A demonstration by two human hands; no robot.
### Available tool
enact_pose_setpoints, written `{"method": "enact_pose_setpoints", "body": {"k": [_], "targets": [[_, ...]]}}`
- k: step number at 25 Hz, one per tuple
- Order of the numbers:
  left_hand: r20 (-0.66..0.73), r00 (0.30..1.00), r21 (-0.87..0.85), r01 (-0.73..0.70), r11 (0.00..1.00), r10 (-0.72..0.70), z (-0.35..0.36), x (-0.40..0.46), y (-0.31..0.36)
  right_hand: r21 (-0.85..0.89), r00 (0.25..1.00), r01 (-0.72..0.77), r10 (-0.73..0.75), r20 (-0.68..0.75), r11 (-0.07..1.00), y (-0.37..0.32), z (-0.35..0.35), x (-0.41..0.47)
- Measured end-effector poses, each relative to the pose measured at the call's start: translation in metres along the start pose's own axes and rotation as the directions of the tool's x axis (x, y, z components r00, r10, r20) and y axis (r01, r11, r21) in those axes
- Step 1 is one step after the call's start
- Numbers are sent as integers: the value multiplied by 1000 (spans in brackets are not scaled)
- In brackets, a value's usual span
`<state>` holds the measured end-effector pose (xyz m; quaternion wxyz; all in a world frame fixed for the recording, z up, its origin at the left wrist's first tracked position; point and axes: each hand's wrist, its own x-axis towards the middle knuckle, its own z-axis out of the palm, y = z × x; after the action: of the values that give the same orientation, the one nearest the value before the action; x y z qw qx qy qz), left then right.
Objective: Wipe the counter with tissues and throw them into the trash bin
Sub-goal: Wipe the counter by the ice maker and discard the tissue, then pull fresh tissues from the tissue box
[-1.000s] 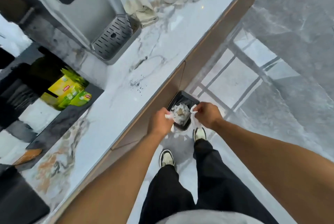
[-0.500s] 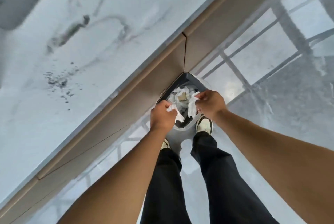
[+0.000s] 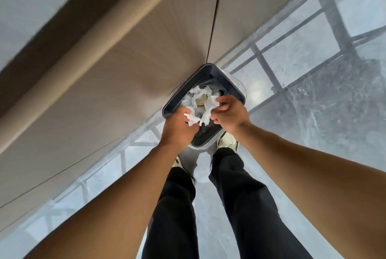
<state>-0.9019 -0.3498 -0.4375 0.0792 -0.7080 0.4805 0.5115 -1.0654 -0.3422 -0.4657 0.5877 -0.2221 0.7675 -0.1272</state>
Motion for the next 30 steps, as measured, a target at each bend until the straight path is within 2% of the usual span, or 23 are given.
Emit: {"method": "enact_pose_setpoints", "body": {"k": [3, 8, 15, 18, 22, 26, 30], "targets": [[27, 1000, -35, 13, 999, -12, 2, -8, 0, -87, 1000, -1, 0, -7, 996, 2, -7, -2], [-5, 1000, 13, -14, 1000, 15, -15, -36, 15, -189, 1000, 26, -24, 14, 982, -7, -31, -34], [-117, 991, 68, -55, 996, 63, -63, -101, 77, -274, 976, 211, -188, 108, 938, -72, -74, -112], [-182, 980, 66, -65, 996, 76, -85, -140, 102, -353, 942, 328, -277, 188, 876, -108, -93, -153], [-279, 955, 38, -92, 995, 99, -111, -186, 123, -455, 908, 415, -326, 265, 788, -154, -111, -192], [-341, 939, -58, -72, 996, 48, -131, -234, 125, -512, 878, 477, -362, 312, 715, -189, -118, -226], [-382, 924, -76, -56, 996, 23, -146, -281, 114, -612, 831, 556, -389, 397, 562, -214, -124, -267]]}}
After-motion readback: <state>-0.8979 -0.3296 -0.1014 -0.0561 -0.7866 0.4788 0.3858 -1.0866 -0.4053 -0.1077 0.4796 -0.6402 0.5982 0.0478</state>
